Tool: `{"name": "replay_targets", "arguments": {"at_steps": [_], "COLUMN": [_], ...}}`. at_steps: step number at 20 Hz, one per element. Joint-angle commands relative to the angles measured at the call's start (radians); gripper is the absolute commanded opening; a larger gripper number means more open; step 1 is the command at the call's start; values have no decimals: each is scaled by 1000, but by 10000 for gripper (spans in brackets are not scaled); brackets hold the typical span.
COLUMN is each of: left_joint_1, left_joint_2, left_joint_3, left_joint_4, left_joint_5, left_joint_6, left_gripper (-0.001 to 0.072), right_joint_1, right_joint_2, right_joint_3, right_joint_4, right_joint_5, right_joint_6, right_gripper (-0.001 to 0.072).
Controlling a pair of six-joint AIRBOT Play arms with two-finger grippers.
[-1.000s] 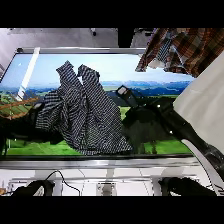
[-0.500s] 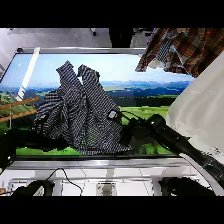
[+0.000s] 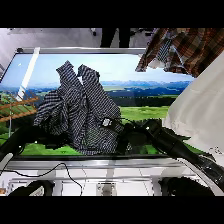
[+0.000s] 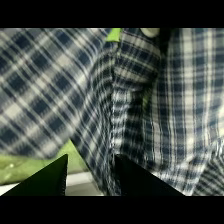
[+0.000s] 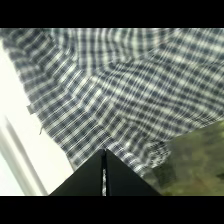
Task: Fold the clothes and pants, and hang the long-sleeved shirts on hangers.
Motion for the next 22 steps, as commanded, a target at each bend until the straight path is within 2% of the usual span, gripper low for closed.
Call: {"name": "replay_targets", "arguments": {"at_steps": [1, 8, 18, 19, 20, 21, 22], "left_joint_1": [0, 0, 1, 1, 1, 1, 1], "left_joint_2": [-23, 1, 8, 8, 8, 8, 8], "left_joint_3": [2, 63, 141, 154, 169, 188, 208], "left_joint_4": [-13, -20, -20, -19, -19, -15, -3], "left_joint_5": [-12, 69, 150, 163, 175, 192, 204], "left_joint_6": [-6, 19, 20, 19, 19, 20, 20], "left_gripper": [367, 374, 377, 392, 469, 598, 675], "right_joint_1": [4, 2, 2, 2, 2, 2, 2], "right_joint_2": [-1, -2, -2, -2, -2, -2, -2], "right_joint_3": [-1, 0, 0, 0, 0, 0, 0], "right_joint_4": [50, 55, 37, 37, 38, 38, 37], "right_joint_5": [-17, 61, 65, 68, 67, 67, 67], "right_joint_6": [-2, 3, 37, 37, 37, 37, 37], "right_gripper": [39, 39, 39, 39, 39, 39, 43]}}
